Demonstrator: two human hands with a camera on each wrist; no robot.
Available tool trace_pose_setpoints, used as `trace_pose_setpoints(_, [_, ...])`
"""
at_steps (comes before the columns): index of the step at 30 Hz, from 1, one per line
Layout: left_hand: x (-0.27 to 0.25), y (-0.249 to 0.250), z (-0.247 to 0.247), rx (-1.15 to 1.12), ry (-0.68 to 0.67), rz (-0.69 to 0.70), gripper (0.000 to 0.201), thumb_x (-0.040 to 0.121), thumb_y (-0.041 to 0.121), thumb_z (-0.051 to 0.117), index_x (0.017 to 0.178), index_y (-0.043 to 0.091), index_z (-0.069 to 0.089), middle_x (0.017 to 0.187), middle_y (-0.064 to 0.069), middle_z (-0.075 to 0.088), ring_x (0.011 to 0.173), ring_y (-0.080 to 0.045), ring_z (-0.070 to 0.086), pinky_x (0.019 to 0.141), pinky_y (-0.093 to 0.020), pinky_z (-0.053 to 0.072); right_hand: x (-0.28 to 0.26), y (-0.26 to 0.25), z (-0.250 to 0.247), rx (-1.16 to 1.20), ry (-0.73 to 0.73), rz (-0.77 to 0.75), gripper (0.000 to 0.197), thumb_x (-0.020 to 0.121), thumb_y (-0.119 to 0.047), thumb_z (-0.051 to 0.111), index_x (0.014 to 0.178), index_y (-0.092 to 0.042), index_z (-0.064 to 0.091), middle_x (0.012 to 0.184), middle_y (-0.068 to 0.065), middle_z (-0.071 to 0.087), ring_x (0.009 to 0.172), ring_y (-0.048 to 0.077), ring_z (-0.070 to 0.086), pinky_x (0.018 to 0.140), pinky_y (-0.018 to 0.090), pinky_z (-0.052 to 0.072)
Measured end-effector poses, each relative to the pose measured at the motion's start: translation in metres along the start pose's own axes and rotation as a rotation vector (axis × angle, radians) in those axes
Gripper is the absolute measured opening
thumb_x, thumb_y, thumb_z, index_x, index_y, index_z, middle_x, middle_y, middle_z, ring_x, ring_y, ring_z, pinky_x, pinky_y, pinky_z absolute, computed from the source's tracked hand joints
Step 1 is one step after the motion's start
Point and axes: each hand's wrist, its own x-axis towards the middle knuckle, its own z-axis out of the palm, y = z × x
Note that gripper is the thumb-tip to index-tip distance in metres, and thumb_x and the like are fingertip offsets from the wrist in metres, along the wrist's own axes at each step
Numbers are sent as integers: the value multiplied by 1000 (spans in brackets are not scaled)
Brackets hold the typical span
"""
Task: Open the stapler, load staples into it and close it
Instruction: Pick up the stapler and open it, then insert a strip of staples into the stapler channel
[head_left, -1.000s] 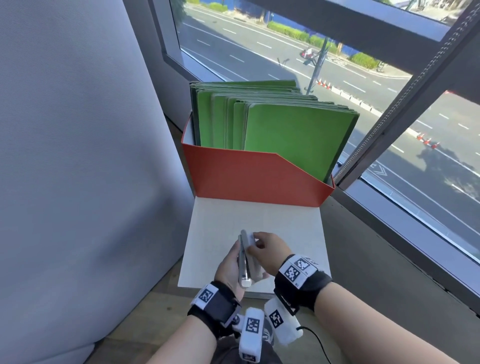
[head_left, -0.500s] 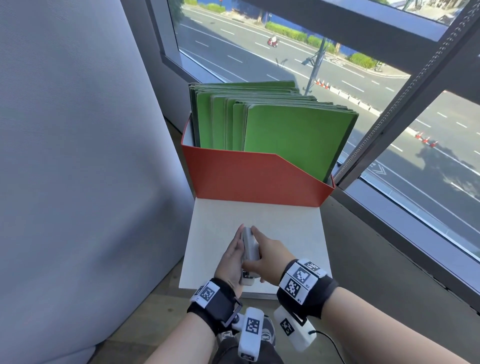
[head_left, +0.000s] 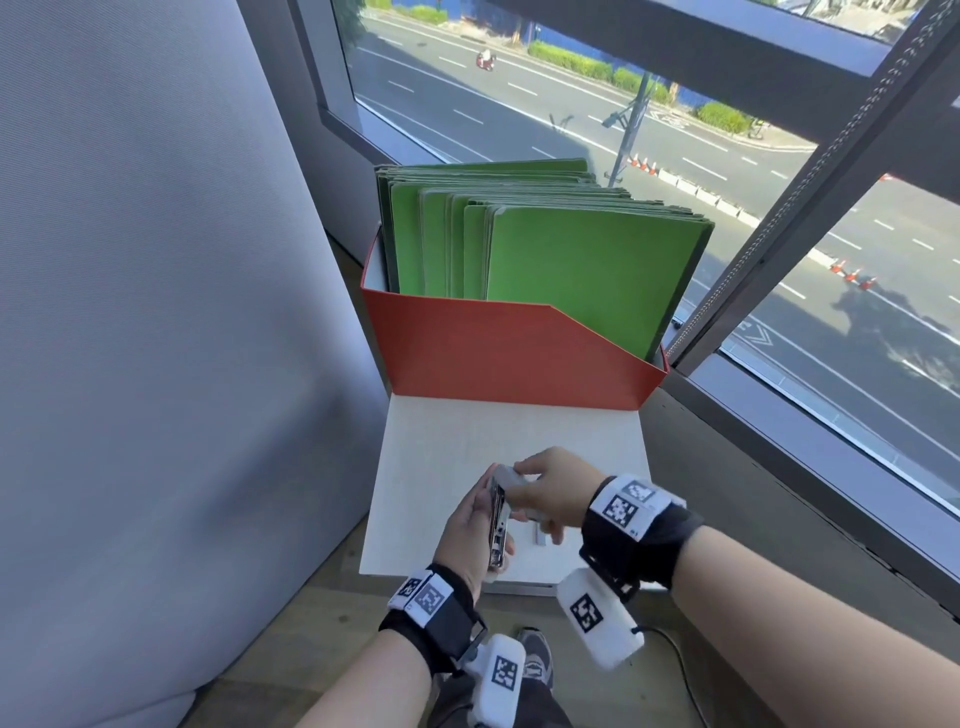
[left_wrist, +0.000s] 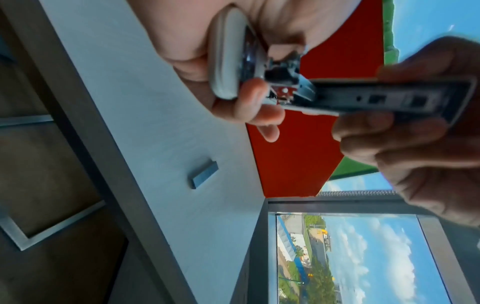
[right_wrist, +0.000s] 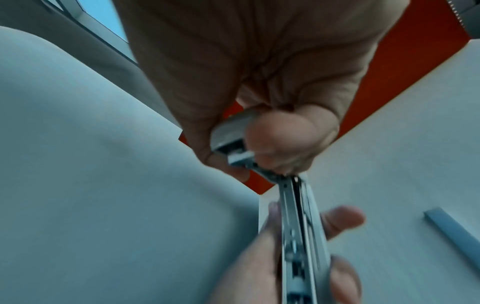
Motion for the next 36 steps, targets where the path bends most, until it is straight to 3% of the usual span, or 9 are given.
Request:
trace_pose_setpoints(2, [-1,-1,-3,31,-21,9,36,100,42,32,123,39,59,78,-7,70,47,-16,48,43,-21,27,2,0,-12,-27,-17,2,17,77,-22,55,68,-9,62,51,6,55,36,18,48,53,29,45])
trace_pose_setpoints(5, [-3,2,-4,66,-41,15,37,101,38,31,125,32,58,89,-11,74,48,-17,50,41,-23,33,9,-3,-27,-56,19,17,20,74,-21,57,62,-7,66,54,10,60,39,20,46,55,30,43])
trace_pose_setpoints(9, [-4,4,-5,69,-61,12,36,102,33,31,125,31,57,98,-14,76,48,-18,51,42,-23,35,17,-7,-45,-107,109,-51,24,77,-19,56,66,-3,71,60,14,69,42,19,54,53,30,48])
trace_pose_setpoints(15, [-12,10,-5,-9,-109,-26,35,101,33,33,126,33,57,95,-14,75,44,-15,50,39,-21,30,35,-4,-63,-50,167,-123,24,83,-30,66,78,-7,69,66,8,75,53,14,63,64,32,54])
trace_pose_setpoints(20, [-23,16,-2,-114,-187,-47,35,101,34,34,126,32,58,97,-14,75,42,-13,53,35,-18,30,52,2,-69,107,186,-172,29,82,-36,68,87,-7,66,63,3,69,45,8,60,56,22,47])
trace_pose_setpoints(30, [-31,21,-8,-180,-179,-45,36,99,35,34,126,26,56,105,-22,73,41,-14,54,33,-18,31,90,17,-44,375,117,-123,38,78,-44,70,81,-7,65,54,5,61,49,20,51,49,28,44])
trace_pose_setpoints(33, [-31,23,-5,-118,-173,-16,45,91,46,40,127,24,54,104,-21,74,47,-17,60,36,-23,39,94,19,-43,380,124,-124,44,78,-46,70,86,-2,66,53,3,61,49,20,52,52,30,47])
trace_pose_setpoints(36, [-31,29,-2,-59,-175,0,39,95,37,40,122,13,55,96,-16,76,59,-20,67,50,-24,47,93,16,-44,301,132,-146,45,78,-52,67,86,-7,68,57,4,63,51,20,54,58,31,49])
